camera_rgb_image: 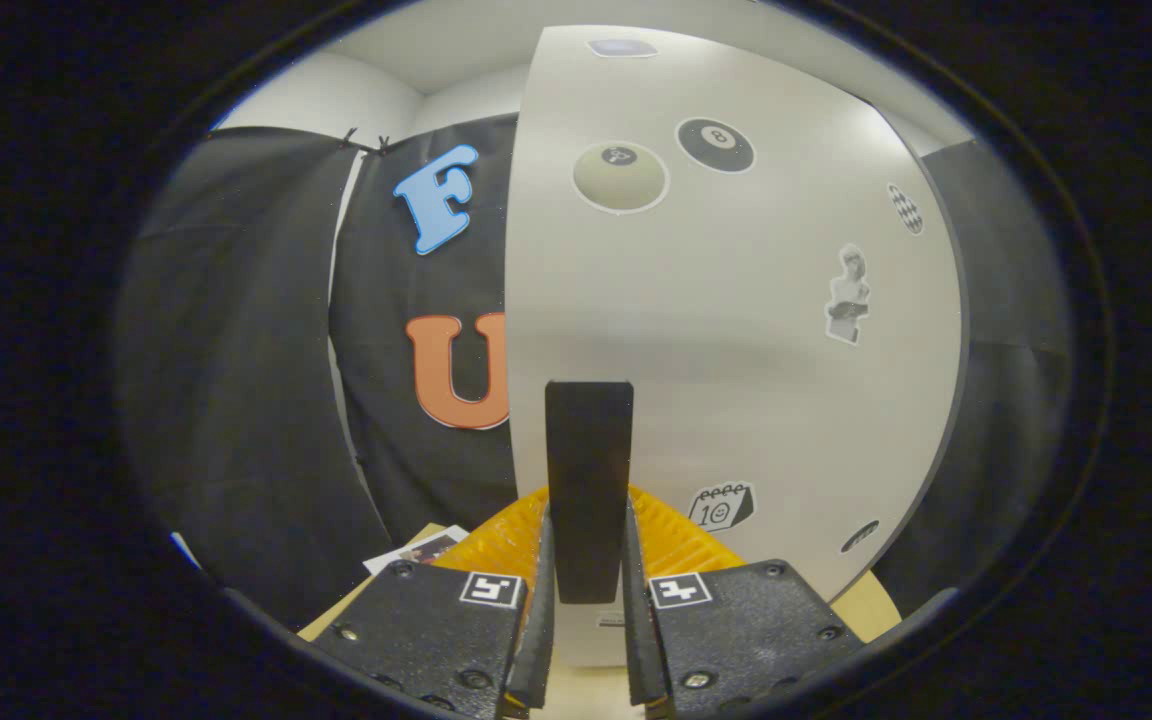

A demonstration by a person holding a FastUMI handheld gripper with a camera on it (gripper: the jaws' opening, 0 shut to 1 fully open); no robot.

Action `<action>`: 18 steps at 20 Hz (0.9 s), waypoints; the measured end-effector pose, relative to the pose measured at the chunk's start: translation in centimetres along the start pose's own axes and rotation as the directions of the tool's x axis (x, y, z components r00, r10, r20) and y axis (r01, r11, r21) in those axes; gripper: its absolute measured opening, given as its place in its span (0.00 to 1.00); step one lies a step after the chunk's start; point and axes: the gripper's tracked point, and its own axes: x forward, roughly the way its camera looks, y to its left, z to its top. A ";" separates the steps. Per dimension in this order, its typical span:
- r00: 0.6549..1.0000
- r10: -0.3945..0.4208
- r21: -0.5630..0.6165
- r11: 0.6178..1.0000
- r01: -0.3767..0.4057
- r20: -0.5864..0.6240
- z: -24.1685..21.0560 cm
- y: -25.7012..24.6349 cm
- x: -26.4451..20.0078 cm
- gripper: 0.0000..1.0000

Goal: Open the shoe cabinet door, grab the shoes and put them into the shoe cabinet, then close the shoe cabinet door.

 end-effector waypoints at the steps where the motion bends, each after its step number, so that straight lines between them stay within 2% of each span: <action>1: 1.000 0.018 0.002 1.000 -0.018 0.000 -0.1 0.0 -1.0 0.33; 10: 0.984 0.177 0.046 0.983 -0.176 -0.032 -1.0 -1.6 -5.1 0.29; 18: 0.967 0.249 0.054 0.968 -0.247 -0.044 -1.6 -4.1 -7.2 0.28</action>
